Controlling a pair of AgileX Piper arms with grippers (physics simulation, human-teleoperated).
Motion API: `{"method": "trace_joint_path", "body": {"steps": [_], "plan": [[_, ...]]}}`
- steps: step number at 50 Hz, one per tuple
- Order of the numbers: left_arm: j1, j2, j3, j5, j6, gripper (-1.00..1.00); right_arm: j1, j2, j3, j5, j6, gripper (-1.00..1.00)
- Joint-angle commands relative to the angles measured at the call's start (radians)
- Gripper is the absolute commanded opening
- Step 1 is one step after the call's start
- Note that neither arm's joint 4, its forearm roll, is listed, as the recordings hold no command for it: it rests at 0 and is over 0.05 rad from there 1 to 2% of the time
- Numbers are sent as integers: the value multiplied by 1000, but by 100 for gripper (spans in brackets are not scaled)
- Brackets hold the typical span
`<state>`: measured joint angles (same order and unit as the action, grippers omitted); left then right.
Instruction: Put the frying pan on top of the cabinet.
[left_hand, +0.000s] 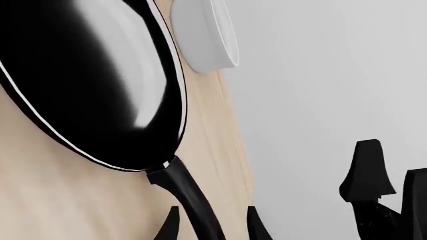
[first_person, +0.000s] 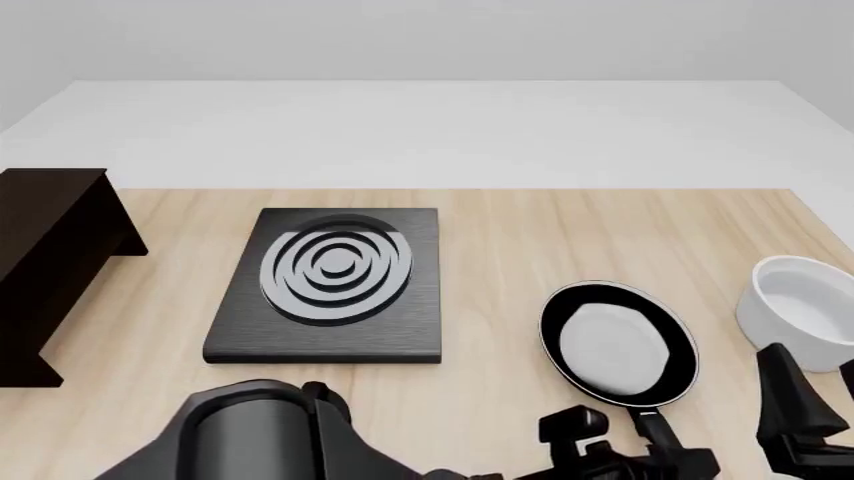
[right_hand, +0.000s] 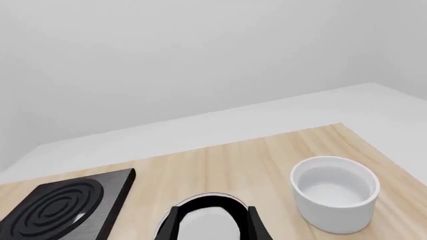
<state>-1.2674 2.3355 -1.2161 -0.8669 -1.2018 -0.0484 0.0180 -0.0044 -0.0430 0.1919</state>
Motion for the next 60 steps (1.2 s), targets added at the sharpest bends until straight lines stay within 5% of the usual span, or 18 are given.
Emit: {"method": "trace_joint_path", "body": {"steps": [1,39,40,60], "plan": [[6,115,-17,46,-115,100,0,-7,2,3,4,100],[27,166,-80,91,-115,100,2,-5,-1,1,15,100],[26,167,-81,88,-114,-100,2,-6,-1,2,14,100],[51,82,2,65,-75,-100,8,-4,-2,3,1,100]]}}
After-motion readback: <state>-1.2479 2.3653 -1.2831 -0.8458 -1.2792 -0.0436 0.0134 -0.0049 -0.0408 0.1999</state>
